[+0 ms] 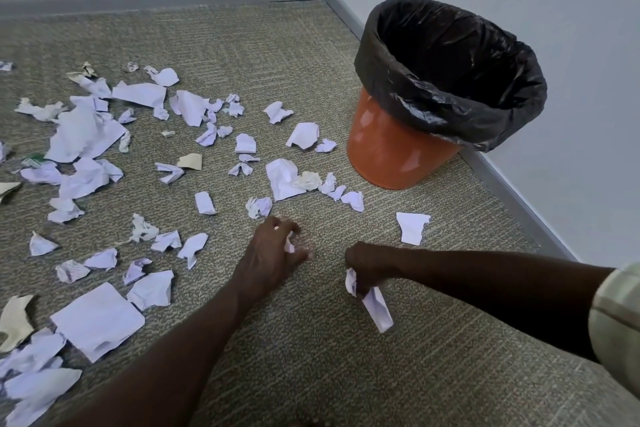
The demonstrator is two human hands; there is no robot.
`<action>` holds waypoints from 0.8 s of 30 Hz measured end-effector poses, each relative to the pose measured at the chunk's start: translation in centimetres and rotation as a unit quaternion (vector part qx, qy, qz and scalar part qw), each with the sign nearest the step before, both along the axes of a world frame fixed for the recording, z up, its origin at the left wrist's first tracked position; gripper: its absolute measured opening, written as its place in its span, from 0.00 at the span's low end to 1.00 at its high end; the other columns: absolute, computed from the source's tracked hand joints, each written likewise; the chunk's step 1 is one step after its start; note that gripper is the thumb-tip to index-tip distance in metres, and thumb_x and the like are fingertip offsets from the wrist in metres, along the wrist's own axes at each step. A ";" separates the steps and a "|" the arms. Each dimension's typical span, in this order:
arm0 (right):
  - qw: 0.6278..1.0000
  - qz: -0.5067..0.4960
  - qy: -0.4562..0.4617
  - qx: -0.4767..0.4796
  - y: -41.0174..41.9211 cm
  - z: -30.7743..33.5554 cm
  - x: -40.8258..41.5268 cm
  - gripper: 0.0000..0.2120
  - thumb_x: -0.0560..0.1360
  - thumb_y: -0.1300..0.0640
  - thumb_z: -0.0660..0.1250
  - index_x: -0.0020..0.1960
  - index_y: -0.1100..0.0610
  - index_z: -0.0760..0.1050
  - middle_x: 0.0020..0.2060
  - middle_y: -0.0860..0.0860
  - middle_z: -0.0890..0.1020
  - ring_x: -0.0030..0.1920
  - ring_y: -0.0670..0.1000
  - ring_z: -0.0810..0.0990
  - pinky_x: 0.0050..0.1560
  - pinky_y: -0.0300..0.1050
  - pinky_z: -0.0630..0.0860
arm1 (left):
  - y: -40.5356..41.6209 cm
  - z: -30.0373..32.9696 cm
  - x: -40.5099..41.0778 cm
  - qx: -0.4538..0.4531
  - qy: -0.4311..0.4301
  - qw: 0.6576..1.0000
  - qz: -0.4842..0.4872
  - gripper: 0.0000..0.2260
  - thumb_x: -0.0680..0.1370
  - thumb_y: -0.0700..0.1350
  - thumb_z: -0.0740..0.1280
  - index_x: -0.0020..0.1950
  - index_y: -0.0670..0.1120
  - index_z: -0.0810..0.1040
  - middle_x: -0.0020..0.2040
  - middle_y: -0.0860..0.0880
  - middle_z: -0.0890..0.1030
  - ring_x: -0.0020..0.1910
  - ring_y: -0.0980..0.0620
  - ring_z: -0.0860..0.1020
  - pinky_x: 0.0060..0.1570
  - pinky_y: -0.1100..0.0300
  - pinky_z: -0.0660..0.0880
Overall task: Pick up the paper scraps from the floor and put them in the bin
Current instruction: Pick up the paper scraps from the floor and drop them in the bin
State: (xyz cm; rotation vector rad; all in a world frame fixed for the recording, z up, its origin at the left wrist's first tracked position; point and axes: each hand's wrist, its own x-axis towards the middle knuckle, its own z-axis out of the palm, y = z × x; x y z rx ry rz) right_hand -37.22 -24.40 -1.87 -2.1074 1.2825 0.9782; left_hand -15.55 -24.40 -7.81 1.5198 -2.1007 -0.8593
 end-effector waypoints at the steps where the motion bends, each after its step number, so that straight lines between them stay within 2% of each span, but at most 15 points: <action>1: 1.000 0.001 0.001 -0.004 0.0 0.2 0.2 0.15 0.67 0.55 0.77 0.48 0.65 0.84 0.44 0.60 0.86 0.46 0.57 0.84 0.40 0.41 0.71 | -0.1 -0.4 0.3 -0.003 -0.020 0.999 -0.038 0.25 0.70 0.62 0.74 0.61 0.51 0.76 0.54 0.48 0.73 0.53 0.50 0.73 0.52 0.54 0.74; 3: 1.000 0.007 0.013 -0.014 0.0 0.5 0.6 0.15 0.67 0.56 0.77 0.47 0.64 0.83 0.44 0.59 0.86 0.46 0.56 0.84 0.39 0.40 0.70 | 0.0 -0.7 0.4 -0.006 -0.035 0.998 -0.060 0.24 0.70 0.60 0.74 0.60 0.50 0.77 0.54 0.47 0.72 0.51 0.50 0.73 0.51 0.54 0.75; 7: 0.999 0.012 0.018 -0.050 -0.4 0.5 1.0 0.16 0.67 0.56 0.77 0.49 0.65 0.82 0.47 0.60 0.84 0.49 0.58 0.83 0.40 0.42 0.69 | -0.3 -0.2 -0.1 -0.033 -0.029 0.998 -0.033 0.14 0.76 0.52 0.71 0.59 0.47 0.79 0.54 0.44 0.72 0.48 0.49 0.73 0.49 0.56 0.74; 11: 0.998 -0.011 0.035 -0.051 -0.8 0.6 1.3 0.12 0.67 0.56 0.78 0.43 0.64 0.82 0.41 0.58 0.83 0.47 0.57 0.83 0.40 0.43 0.71 | -0.8 0.5 -0.2 -0.029 -0.037 0.998 -0.038 0.09 0.79 0.47 0.66 0.55 0.44 0.81 0.50 0.43 0.75 0.46 0.45 0.77 0.46 0.56 0.73; 14: 0.996 -0.032 0.029 -0.074 -0.8 0.9 1.2 0.20 0.65 0.53 0.80 0.52 0.65 0.82 0.52 0.59 0.83 0.54 0.58 0.82 0.46 0.45 0.75 | -0.8 0.6 -0.2 -0.028 -0.045 0.998 -0.037 0.09 0.78 0.46 0.68 0.52 0.42 0.82 0.49 0.43 0.76 0.45 0.46 0.78 0.45 0.56 0.74; 17: 0.995 -0.052 0.021 -0.077 -1.1 1.3 1.1 0.20 0.67 0.54 0.79 0.53 0.66 0.81 0.54 0.59 0.83 0.54 0.58 0.82 0.47 0.44 0.76 | -0.8 0.6 -0.2 -0.015 -0.032 0.999 -0.016 0.07 0.77 0.45 0.68 0.50 0.43 0.83 0.44 0.44 0.77 0.43 0.47 0.77 0.44 0.55 0.74; 19: 0.995 -0.070 0.028 -0.068 -1.5 1.4 1.2 0.13 0.67 0.57 0.78 0.42 0.66 0.80 0.48 0.59 0.85 0.49 0.57 0.83 0.40 0.43 0.74 | -0.9 0.7 -0.2 -0.006 -0.017 1.000 0.016 0.07 0.76 0.45 0.69 0.49 0.44 0.83 0.42 0.46 0.78 0.42 0.48 0.77 0.42 0.58 0.71; 21: 0.992 -0.104 0.046 -0.049 -1.8 1.3 1.3 0.15 0.67 0.59 0.77 0.29 0.60 0.72 0.30 0.53 0.84 0.33 0.51 0.82 0.29 0.39 0.70 | -1.0 0.7 -0.2 0.024 0.017 0.998 0.055 0.06 0.75 0.45 0.70 0.48 0.45 0.84 0.41 0.47 0.81 0.40 0.51 0.78 0.42 0.60 0.70; 22: 0.991 -0.124 0.050 -0.033 -2.0 1.0 1.2 0.17 0.67 0.60 0.77 0.27 0.58 0.71 0.20 0.49 0.79 0.24 0.46 0.78 0.27 0.37 0.68 | -1.0 0.7 -0.2 0.044 0.037 0.995 0.076 0.06 0.75 0.45 0.70 0.48 0.45 0.84 0.40 0.48 0.83 0.39 0.52 0.79 0.42 0.61 0.70; 24: 0.986 -0.162 0.046 -0.007 -2.4 0.7 1.1 0.17 0.68 0.62 0.75 0.25 0.57 0.72 0.12 0.46 0.70 0.15 0.42 0.71 0.28 0.36 0.70 | -0.9 1.2 -0.7 0.078 0.064 0.988 0.118 0.06 0.75 0.44 0.71 0.49 0.45 0.85 0.41 0.48 0.84 0.40 0.52 0.81 0.43 0.62 0.71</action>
